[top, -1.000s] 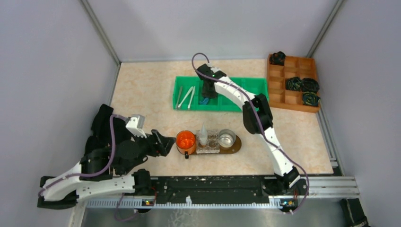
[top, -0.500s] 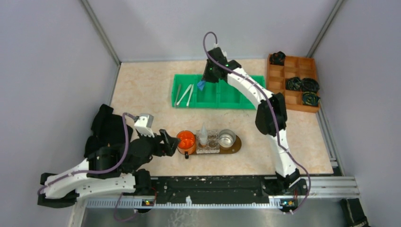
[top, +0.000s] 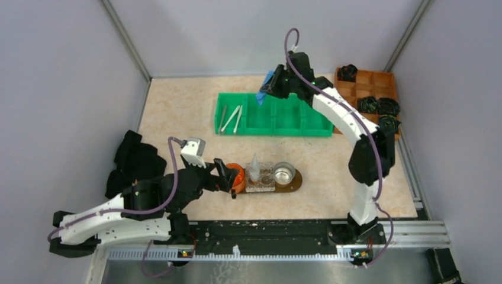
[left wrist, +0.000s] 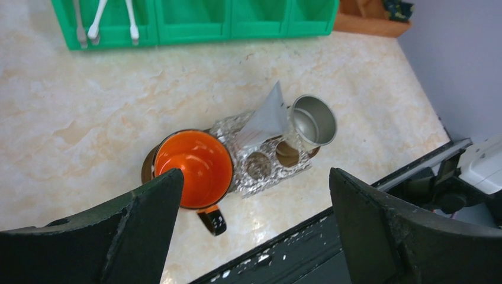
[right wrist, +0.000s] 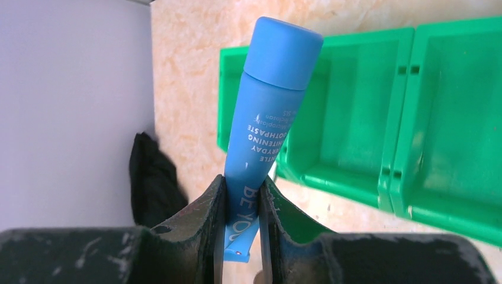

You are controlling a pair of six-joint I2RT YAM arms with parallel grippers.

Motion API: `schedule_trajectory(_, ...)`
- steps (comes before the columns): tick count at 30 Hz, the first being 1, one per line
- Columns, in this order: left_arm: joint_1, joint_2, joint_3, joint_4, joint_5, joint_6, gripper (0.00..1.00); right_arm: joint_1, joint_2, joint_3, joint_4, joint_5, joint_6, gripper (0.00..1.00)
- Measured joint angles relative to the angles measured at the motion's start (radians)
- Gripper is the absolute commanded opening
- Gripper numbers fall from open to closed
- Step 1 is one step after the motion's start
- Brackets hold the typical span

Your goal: Prepare toiletry sets of a toothbrush and toothpaste on the tray

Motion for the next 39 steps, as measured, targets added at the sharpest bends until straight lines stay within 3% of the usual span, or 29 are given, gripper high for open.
schedule_trajectory(3, 0.000, 0.008, 0.000, 0.096, -0.003, 0.056, 0.86, -0.016, -0.102, -0.123, 0.045, -0.036, 0.026, 0.04)
schedule_trajectory(4, 0.000, 0.014, 0.000, 0.126, -0.010, 0.074, 0.78, -0.021, -0.141, -0.166, 0.062, -0.049, 0.035, 0.04)
schedule_trajectory(7, 0.000, 0.064, 0.000, 0.239, -0.041, 0.158, 0.41, -0.035, -0.250, -0.274, 0.093, -0.080, 0.060, 0.04)
schedule_trajectory(8, 0.000, 0.094, 0.000, 0.282, -0.060, 0.199, 0.39, -0.039, -0.283, -0.299, 0.101, -0.088, 0.065, 0.04)
schedule_trajectory(16, 0.000, 0.411, 0.035, 0.587, -0.177, 0.435, 0.54, -0.040, -0.511, -0.476, 0.159, -0.135, 0.106, 0.05)
schedule_trajectory(20, 0.000, 0.477, 0.026, 0.779, -0.215, 0.542, 0.78, -0.040, -0.571, -0.532, 0.165, -0.149, 0.119, 0.05)
schedule_trajectory(23, 0.001, 0.459, -0.022, 0.956, -0.228, 0.631, 0.86, -0.040, -0.603, -0.571, 0.174, -0.158, 0.130, 0.05)
schedule_trajectory(27, 0.002, 0.433, -0.105, 1.152, -0.230, 0.747, 0.88, -0.040, -0.632, -0.618, 0.184, -0.174, 0.148, 0.05)
schedule_trajectory(39, 0.018, 0.537, -0.152, 1.402, -0.195, 0.856, 0.88, -0.040, -0.705, -0.658, 0.187, -0.208, 0.180, 0.05)
